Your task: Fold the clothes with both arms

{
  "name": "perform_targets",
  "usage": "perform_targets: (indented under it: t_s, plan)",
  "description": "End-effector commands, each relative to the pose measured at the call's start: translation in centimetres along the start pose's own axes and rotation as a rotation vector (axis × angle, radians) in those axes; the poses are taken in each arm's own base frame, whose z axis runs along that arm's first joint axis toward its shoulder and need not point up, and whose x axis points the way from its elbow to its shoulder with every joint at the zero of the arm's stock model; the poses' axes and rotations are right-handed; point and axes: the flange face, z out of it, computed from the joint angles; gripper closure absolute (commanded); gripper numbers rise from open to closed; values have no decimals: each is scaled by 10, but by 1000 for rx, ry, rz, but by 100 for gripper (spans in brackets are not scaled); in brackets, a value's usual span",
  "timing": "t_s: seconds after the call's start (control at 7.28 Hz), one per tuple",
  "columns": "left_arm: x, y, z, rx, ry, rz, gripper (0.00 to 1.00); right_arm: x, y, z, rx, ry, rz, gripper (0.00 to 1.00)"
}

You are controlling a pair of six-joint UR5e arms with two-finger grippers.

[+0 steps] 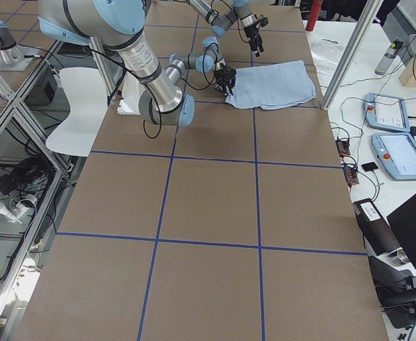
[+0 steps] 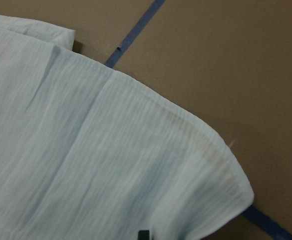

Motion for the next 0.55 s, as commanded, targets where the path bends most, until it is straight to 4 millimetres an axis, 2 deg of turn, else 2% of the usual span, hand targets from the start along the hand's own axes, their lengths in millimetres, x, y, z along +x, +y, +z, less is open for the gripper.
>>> perform_targets:
  t_s: [0.0,0.41]
  plan:
    - [0,0,0,1,1,1,0,-3,1,-3,-2,-6,1,67]
    - [1,0,0,0,2,1,0,-4,0,0,17,-17,-1,70]
